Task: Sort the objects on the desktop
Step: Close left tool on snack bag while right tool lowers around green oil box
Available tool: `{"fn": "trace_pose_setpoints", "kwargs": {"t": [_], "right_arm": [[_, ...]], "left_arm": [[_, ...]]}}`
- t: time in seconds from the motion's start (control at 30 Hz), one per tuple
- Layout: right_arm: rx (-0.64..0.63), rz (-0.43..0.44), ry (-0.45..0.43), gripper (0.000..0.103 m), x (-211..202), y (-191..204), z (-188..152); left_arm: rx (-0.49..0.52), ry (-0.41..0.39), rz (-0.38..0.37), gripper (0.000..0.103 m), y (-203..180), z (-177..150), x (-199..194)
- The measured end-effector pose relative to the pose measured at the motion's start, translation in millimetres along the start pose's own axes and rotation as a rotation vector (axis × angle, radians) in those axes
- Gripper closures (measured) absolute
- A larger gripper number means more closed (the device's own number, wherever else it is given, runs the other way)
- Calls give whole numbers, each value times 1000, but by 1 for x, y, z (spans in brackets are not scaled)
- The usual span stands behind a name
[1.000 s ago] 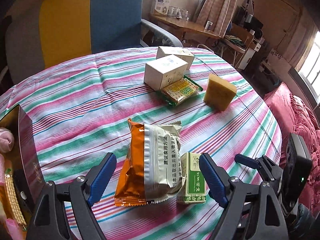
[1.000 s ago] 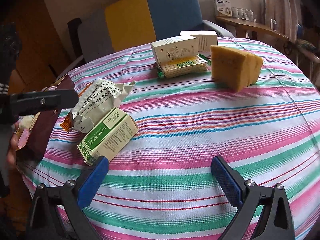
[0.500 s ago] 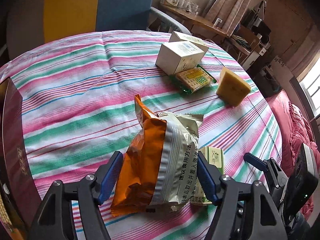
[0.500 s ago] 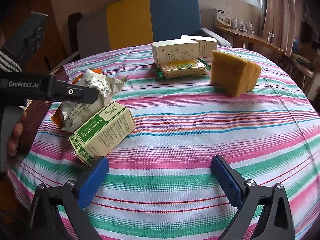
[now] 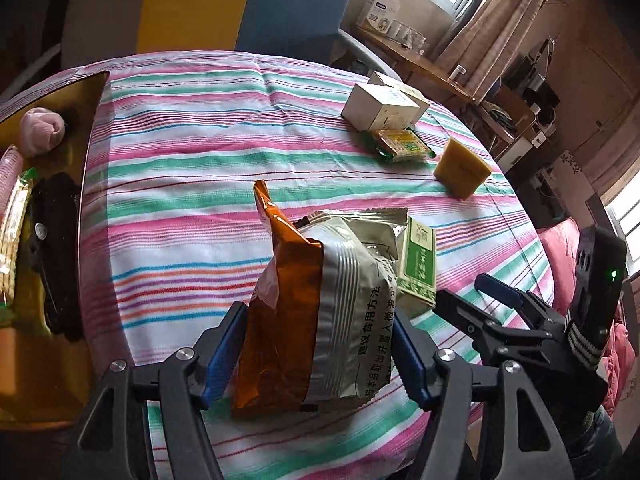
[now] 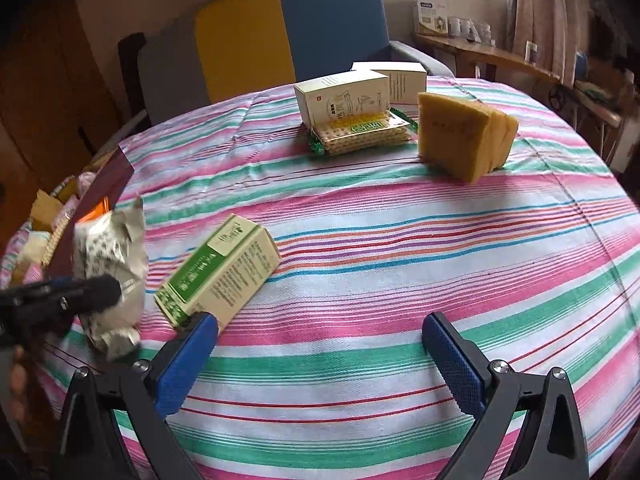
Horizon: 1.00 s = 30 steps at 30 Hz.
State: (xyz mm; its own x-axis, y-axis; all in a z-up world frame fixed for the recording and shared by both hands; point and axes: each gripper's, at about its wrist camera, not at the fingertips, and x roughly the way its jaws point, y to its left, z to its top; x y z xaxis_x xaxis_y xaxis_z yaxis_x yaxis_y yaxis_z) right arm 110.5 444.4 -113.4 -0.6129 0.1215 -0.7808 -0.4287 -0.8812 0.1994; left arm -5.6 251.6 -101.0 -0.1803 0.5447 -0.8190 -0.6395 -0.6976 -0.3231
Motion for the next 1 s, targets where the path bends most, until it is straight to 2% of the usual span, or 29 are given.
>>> {"fn": "trace_pose_setpoints", "kwargs": {"t": [0.2,0.4,0.5,0.63,0.77,0.9,1.0], "right_arm": [[-25,22,6,2,-1,31,6],[17,29,4,7,7,39,30],[14,-6,29,8,19,44,44],[-16,-62,104,10,38,48,49],[-95,-107,150,9,36,39,44],[-155,-147,145,9,18,15,37],[-98,-87,99,9,-3,-7,32]], "left_arm": [[21,-2,13,33,-3,-8,-3],[15,-2,7,32,-1,-9,-1],[1,1,4,32,1,-9,-1],[0,10,-2,31,1,-11,0],[8,36,-9,23,0,-13,5],[18,38,0,25,-2,-15,7],[23,34,3,25,-3,-15,7]]}}
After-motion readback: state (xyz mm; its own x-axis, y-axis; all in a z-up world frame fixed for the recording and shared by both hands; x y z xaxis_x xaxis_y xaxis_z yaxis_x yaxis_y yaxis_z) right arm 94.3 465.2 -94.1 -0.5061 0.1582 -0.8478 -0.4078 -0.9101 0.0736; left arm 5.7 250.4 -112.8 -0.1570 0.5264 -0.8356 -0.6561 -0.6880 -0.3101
